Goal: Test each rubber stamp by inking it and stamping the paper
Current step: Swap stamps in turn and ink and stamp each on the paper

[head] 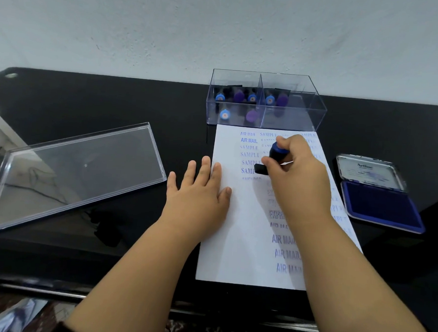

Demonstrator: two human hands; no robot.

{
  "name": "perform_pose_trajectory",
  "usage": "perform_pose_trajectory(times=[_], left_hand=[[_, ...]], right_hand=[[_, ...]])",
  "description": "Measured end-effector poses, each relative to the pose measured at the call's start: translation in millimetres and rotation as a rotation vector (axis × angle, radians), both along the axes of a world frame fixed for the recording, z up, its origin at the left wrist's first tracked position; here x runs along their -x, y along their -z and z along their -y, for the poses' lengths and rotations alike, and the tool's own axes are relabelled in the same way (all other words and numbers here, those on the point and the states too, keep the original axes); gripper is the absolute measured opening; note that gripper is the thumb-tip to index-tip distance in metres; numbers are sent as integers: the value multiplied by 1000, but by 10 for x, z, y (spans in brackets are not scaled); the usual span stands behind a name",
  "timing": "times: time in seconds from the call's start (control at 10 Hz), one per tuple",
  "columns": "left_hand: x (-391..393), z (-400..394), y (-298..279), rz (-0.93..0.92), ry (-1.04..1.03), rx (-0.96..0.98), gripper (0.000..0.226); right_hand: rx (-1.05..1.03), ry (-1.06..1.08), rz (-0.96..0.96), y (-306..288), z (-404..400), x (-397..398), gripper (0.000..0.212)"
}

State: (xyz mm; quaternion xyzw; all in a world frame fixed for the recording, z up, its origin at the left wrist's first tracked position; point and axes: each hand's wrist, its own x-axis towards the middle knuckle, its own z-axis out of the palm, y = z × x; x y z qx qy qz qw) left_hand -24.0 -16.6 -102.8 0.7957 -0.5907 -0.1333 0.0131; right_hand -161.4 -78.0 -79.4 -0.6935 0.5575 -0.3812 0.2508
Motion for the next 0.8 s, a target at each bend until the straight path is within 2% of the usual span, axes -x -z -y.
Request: perform_pose_trajectory(times=[0.8], left_hand=[[-6, -4, 5, 7, -3, -4, 58]], right_hand=[[-45, -7, 11, -52, 14, 217, 26]])
